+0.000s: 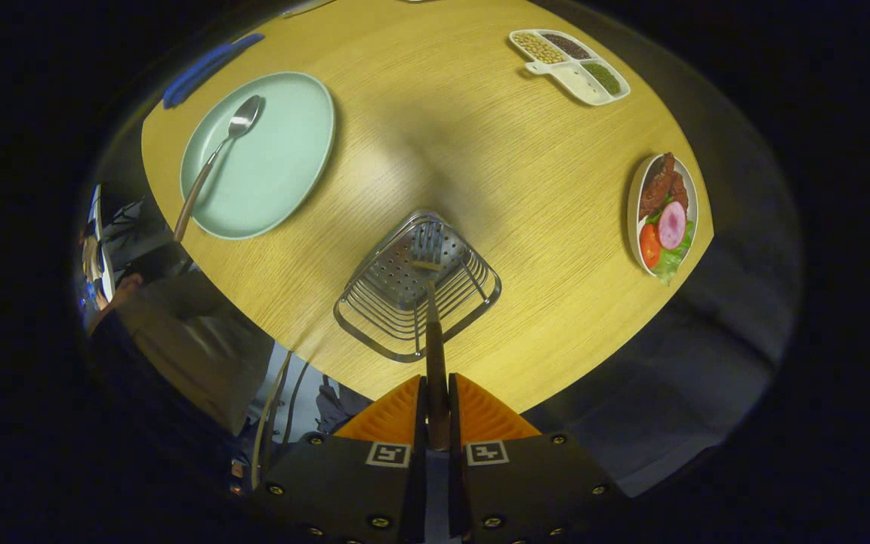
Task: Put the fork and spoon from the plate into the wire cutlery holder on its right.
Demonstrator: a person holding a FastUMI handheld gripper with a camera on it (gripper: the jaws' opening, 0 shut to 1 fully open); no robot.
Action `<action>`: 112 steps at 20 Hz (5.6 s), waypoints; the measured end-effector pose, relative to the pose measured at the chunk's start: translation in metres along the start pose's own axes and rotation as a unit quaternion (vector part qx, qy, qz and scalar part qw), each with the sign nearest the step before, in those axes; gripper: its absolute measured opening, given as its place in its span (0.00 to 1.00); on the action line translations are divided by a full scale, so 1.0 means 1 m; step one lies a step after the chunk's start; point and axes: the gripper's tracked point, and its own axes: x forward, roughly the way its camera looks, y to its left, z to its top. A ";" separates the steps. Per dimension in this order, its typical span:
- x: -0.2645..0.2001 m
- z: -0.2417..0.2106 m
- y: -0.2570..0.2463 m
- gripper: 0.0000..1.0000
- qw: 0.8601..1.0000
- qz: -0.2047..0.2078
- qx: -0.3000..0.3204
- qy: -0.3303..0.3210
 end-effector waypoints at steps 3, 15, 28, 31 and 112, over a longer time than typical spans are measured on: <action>-0.007 -0.004 -0.007 0.21 1.000 0.002 0.024 -0.020; -0.049 0.000 0.047 0.21 0.988 0.039 0.079 -0.126; -0.050 0.046 0.145 0.21 0.979 0.103 0.056 -0.167; -0.051 0.057 0.162 0.21 0.977 0.114 0.048 -0.171; -0.064 0.023 0.106 0.05 0.986 0.113 0.020 -0.123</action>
